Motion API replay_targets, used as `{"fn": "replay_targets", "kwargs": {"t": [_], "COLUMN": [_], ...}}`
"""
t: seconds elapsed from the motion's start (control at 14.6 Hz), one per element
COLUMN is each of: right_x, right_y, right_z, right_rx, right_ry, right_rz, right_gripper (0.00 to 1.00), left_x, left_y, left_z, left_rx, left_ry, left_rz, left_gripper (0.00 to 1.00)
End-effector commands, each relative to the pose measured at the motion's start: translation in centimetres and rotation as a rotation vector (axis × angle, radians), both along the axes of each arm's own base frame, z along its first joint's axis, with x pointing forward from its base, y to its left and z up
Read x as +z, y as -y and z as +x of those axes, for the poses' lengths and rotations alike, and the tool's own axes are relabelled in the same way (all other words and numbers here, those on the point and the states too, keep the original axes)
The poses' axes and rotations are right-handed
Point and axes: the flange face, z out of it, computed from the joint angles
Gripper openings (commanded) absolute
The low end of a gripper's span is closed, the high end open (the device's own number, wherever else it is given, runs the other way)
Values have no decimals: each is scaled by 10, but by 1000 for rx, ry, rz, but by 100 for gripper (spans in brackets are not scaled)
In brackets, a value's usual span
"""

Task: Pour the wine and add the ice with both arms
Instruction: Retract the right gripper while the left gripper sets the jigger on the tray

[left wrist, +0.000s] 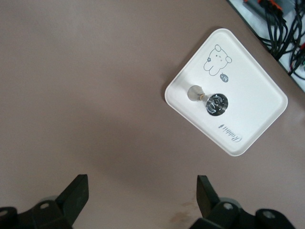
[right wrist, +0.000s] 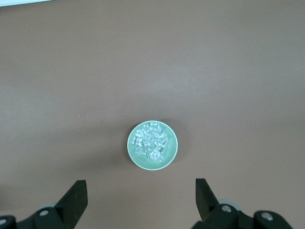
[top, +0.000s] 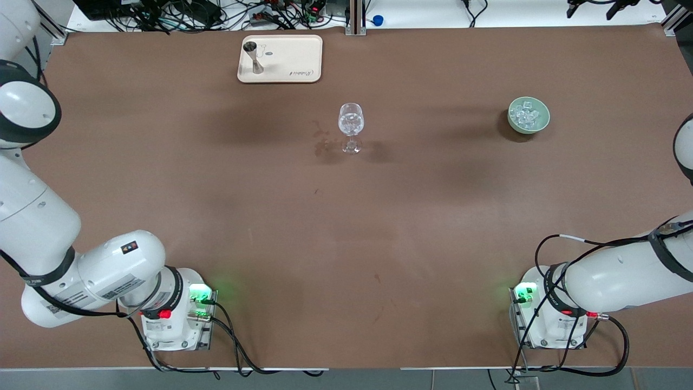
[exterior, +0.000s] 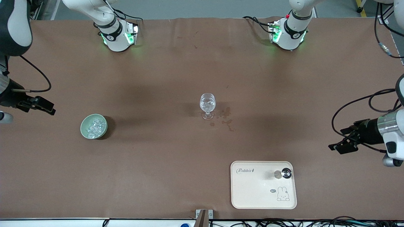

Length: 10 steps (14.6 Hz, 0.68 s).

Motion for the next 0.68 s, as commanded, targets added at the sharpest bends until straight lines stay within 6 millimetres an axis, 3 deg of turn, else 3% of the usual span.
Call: {"fn": "replay_targets", "kwargs": {"t": [0.0,0.41,0.62], "right_x": [20,64,86], "right_y": [9,45,52], "right_z": [-21,-42,-52], "right_rx": [5,31,14], "right_ry": [-1,-43,-67], "right_rz": [7,12,15], "right_gripper": [100,100,100], "left_x": [51,138,164], "left_y": [19,58,63], "left_z": [-28,-74,-100], "left_rx": [-179,-385,-517], "left_ry": [66,172,147], "left_rz": [142,271,364], "left_gripper": [100,100,100]}}
